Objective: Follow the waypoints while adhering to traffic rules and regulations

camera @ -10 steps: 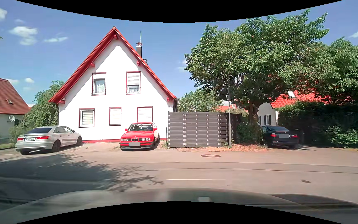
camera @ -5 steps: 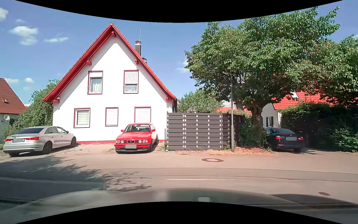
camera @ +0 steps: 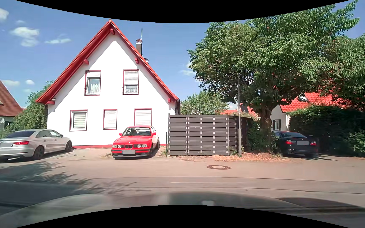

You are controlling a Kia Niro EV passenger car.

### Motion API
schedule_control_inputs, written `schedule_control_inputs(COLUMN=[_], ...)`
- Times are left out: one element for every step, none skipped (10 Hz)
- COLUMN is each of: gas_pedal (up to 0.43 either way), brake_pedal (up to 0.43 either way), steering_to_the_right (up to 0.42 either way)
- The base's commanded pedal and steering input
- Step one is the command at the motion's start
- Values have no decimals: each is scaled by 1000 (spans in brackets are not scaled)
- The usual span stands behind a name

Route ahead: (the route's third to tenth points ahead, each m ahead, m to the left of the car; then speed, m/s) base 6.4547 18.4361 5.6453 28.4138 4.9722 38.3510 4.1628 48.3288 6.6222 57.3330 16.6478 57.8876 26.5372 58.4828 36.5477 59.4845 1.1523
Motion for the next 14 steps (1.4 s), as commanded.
schedule_control_inputs(gas_pedal=[0, 0, 0, 0, 0, 0, 0, 0, 0, 0, 0, 0, 0, 0], brake_pedal=[73, 73, 73, 73, 73, 73, 73, 73, 79, 98, 122, 146, 152, 152], steering_to_the_right=[8, 8, 7, 6, 6, 6, 6, 6, 6, 5, 5, 5, 5, 5])
